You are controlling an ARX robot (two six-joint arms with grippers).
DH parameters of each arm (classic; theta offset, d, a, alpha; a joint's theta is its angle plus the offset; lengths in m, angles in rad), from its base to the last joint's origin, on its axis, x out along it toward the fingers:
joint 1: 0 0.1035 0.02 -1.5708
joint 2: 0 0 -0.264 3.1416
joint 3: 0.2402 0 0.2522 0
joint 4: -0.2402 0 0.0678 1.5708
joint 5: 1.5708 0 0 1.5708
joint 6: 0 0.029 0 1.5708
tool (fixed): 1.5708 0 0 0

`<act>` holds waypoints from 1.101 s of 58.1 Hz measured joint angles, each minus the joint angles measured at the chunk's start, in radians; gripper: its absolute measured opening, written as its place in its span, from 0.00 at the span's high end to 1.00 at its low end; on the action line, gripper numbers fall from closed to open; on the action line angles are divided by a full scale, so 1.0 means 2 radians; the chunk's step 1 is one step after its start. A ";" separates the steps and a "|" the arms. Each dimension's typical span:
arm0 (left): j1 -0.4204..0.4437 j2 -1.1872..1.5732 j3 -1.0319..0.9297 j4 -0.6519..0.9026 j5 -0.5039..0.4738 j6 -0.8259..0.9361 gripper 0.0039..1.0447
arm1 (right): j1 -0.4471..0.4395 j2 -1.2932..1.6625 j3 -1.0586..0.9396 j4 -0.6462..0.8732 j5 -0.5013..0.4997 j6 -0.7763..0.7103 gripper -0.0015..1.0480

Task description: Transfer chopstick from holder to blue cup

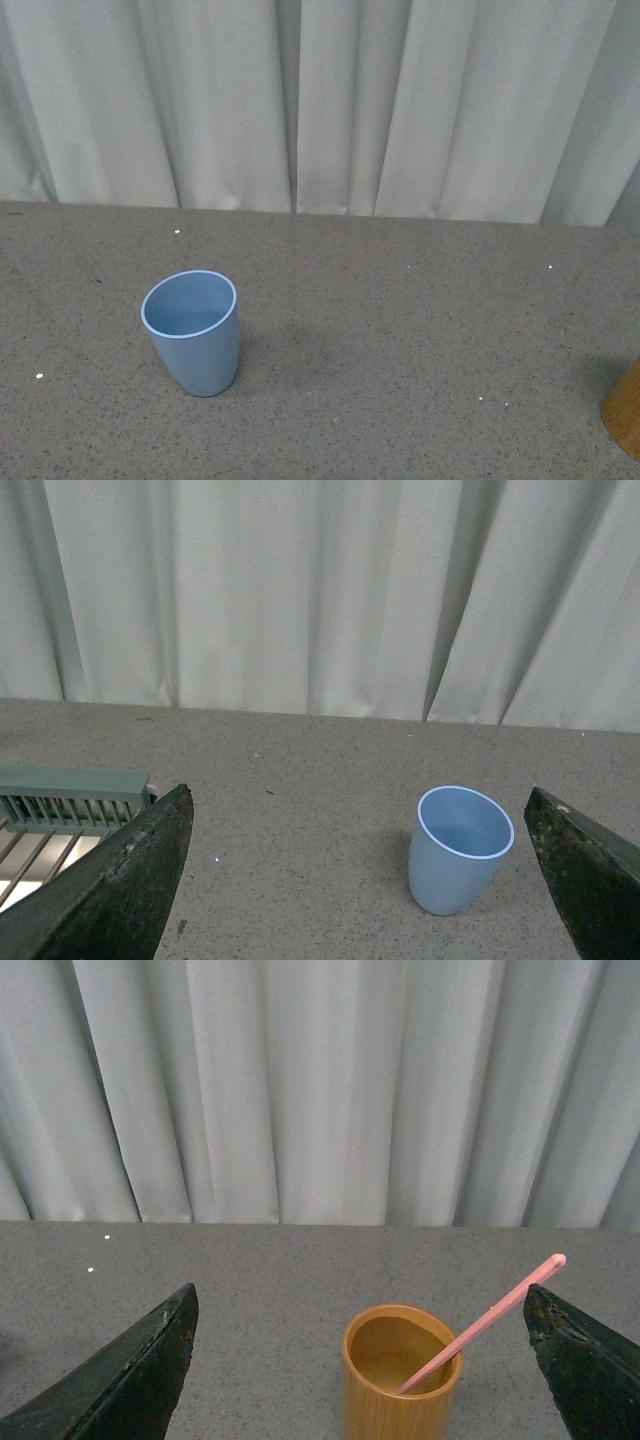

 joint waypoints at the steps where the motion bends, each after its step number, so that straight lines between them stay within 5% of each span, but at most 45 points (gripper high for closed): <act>1: 0.000 0.000 0.000 0.000 0.000 0.000 0.06 | 0.000 0.000 0.000 0.000 0.000 0.000 0.09; 64: 0.000 0.000 0.000 0.000 0.000 0.000 0.06 | 0.000 0.000 0.000 0.000 0.000 0.000 0.09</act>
